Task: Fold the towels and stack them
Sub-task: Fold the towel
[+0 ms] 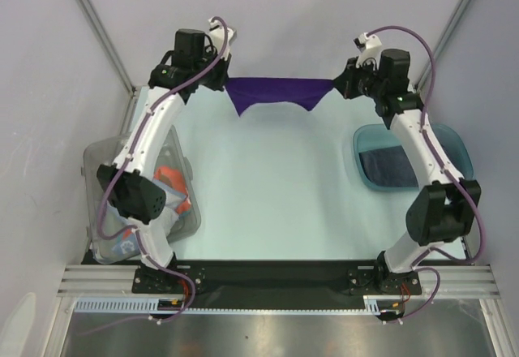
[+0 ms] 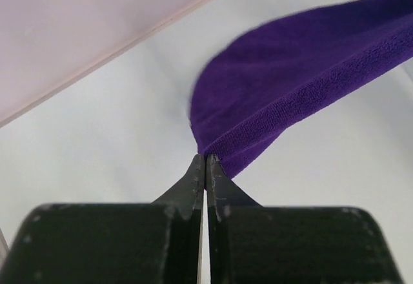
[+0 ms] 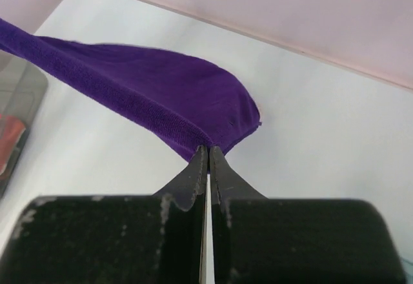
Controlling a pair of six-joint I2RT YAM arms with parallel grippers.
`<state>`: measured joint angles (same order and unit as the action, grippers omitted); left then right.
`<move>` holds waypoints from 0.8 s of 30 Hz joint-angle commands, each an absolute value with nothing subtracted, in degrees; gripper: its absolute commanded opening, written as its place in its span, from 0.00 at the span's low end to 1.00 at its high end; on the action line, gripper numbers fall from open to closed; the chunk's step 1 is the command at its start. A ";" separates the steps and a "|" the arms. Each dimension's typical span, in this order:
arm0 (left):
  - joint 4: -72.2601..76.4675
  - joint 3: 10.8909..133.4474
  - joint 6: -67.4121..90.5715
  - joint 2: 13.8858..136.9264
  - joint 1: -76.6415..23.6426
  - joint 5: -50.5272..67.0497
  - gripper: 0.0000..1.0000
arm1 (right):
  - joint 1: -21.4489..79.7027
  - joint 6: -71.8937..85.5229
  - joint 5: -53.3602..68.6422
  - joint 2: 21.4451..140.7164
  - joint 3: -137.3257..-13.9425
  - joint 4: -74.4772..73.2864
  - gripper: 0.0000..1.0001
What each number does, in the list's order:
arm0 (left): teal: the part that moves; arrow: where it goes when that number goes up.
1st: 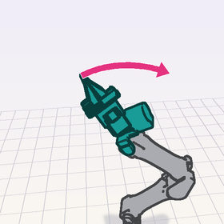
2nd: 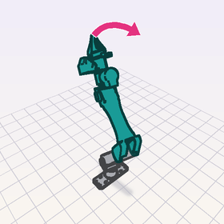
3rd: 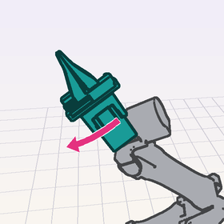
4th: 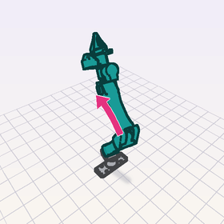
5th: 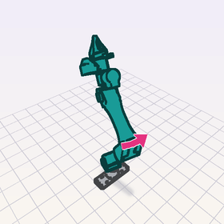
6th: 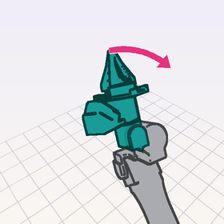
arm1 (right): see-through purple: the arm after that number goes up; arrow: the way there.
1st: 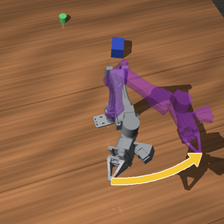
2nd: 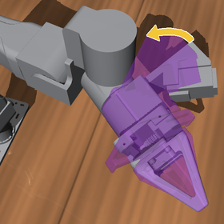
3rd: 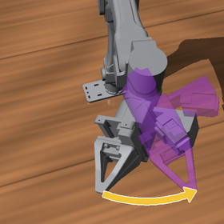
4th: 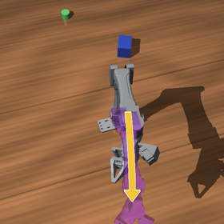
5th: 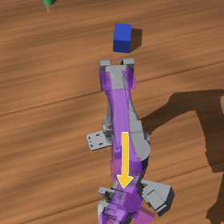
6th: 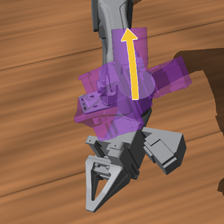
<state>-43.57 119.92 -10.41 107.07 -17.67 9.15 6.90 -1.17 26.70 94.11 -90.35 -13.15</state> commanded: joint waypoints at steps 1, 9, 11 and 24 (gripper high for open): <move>-44.83 114.62 -9.67 99.51 -19.50 8.09 0.00 | 6.59 -0.26 25.05 85.97 -86.93 -13.27 0.00; -46.93 99.51 -7.40 81.75 -25.22 6.58 0.00 | 10.45 0.96 21.80 64.55 -77.09 -21.43 0.00; -48.07 96.61 -5.72 78.58 -25.31 7.21 0.00 | 12.04 0.97 20.39 62.15 -75.16 -23.63 0.00; -40.96 87.79 -6.77 95.23 -24.70 4.92 0.00 | 12.92 4.30 24.17 76.62 -62.32 -7.05 0.00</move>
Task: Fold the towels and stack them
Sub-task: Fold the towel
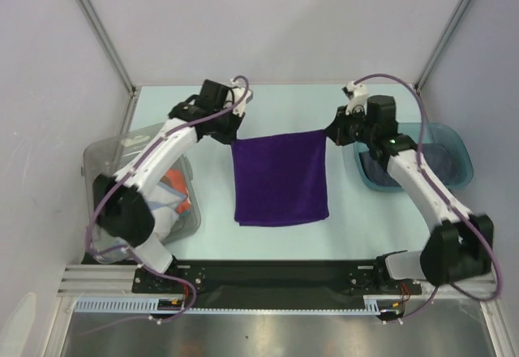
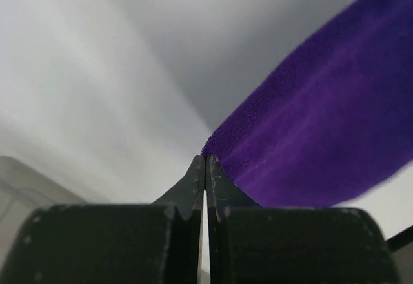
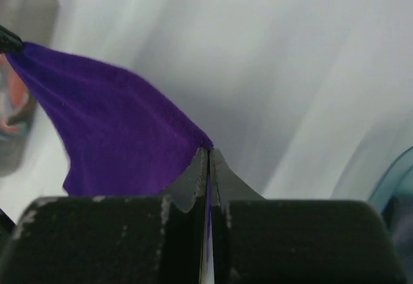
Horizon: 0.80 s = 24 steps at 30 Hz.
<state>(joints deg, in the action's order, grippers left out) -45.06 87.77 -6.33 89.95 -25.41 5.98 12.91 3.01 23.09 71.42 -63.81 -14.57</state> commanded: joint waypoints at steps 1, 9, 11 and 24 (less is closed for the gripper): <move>-40.26 88.85 -6.94 97.97 -24.52 5.27 0.00 | 12.75 4.48 25.04 79.42 -62.49 -5.55 0.00; -42.97 113.93 -7.03 124.43 -19.78 8.00 0.00 | 11.08 4.92 28.56 107.29 -79.52 -2.98 0.00; -45.17 121.94 -6.86 130.67 -18.99 7.47 0.00 | 10.90 5.01 29.00 113.89 -86.01 -4.74 0.00; -41.92 128.15 -9.31 138.08 -17.05 4.05 0.00 | 9.15 0.09 26.11 124.54 -95.02 -7.03 0.00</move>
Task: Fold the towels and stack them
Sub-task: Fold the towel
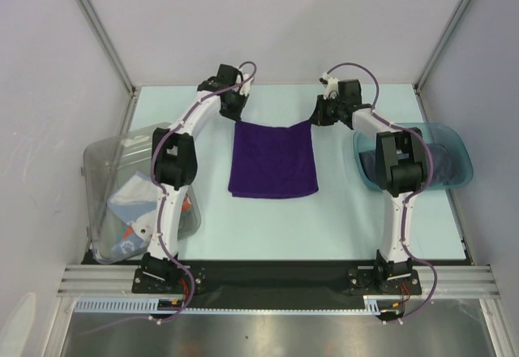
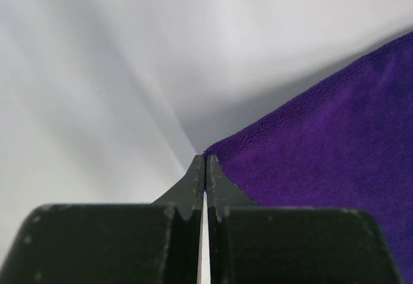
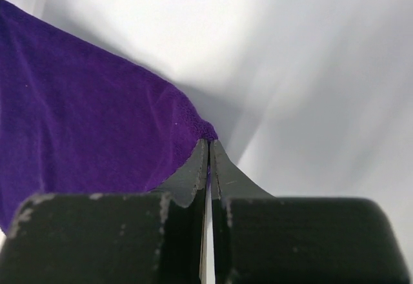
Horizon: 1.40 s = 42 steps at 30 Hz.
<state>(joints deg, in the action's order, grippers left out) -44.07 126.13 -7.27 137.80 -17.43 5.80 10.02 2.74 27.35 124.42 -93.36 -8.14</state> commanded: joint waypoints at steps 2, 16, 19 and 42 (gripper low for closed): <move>-41.75 128.23 -9.84 138.08 -16.96 3.08 0.00 | 8.44 0.18 25.75 124.19 -93.87 -5.81 0.00; -39.82 125.43 -9.32 135.62 -16.70 4.57 0.00 | 7.56 -2.02 25.93 122.79 -92.02 -3.52 0.00; -38.67 123.14 -9.40 133.34 -16.70 4.31 0.00 | 7.56 -2.37 26.02 121.56 -90.44 -2.47 0.00; -32.35 96.25 -8.79 113.03 -17.75 5.71 0.00 | 9.93 -1.58 21.19 103.98 -70.24 1.76 0.00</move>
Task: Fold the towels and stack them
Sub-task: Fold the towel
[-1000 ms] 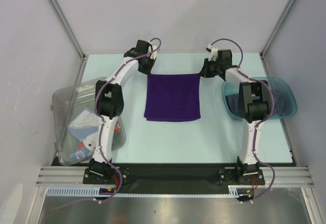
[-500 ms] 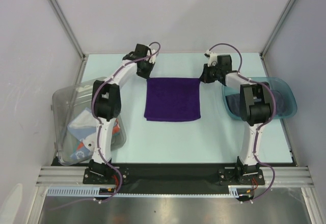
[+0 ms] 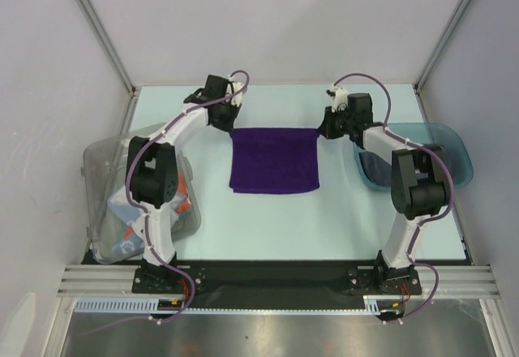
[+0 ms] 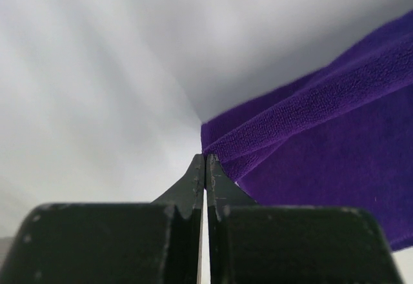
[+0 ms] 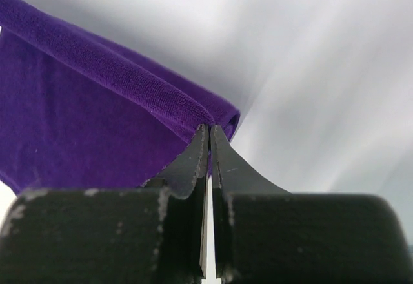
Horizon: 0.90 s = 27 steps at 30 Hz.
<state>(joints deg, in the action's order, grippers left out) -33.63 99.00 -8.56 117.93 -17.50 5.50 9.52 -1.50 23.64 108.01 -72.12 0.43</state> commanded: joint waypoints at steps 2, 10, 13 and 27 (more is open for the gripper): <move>-32.34 93.52 -8.88 111.02 -17.93 5.71 0.00 | 10.37 -1.06 20.22 101.70 -68.74 1.49 0.00; -32.26 85.71 -8.17 105.04 -19.16 6.33 0.00 | 12.30 -0.26 18.11 95.11 -60.75 0.26 0.00; -30.94 82.63 -7.74 102.67 -19.60 6.07 0.00 | 13.36 1.32 17.58 92.20 -58.10 0.35 0.00; -29.27 69.88 -5.89 96.77 -23.46 4.92 0.00 | 17.31 3.69 12.84 83.06 -45.89 -2.46 0.00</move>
